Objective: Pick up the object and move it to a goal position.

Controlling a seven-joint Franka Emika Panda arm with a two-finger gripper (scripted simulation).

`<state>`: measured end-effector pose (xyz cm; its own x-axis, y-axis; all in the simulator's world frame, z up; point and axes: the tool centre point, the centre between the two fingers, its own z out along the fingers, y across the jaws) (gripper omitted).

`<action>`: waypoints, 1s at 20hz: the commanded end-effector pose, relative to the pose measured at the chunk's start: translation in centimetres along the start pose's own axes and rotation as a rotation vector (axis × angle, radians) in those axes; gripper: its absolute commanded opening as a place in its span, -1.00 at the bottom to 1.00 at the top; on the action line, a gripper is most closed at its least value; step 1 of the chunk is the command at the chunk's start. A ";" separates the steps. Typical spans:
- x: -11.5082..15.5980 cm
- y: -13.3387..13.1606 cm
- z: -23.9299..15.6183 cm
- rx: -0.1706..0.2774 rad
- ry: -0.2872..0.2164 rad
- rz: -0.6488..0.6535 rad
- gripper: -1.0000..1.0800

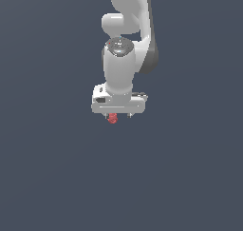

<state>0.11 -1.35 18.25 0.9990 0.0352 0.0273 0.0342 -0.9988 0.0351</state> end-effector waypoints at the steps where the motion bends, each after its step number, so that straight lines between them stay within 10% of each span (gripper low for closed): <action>1: 0.0 0.0 0.0 0.000 0.000 0.000 0.92; 20: -0.7 2.7 0.0 -0.016 0.005 -0.010 0.92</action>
<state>-0.15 -3.98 18.76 0.9988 0.0343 0.0349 0.0324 -0.9980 0.0535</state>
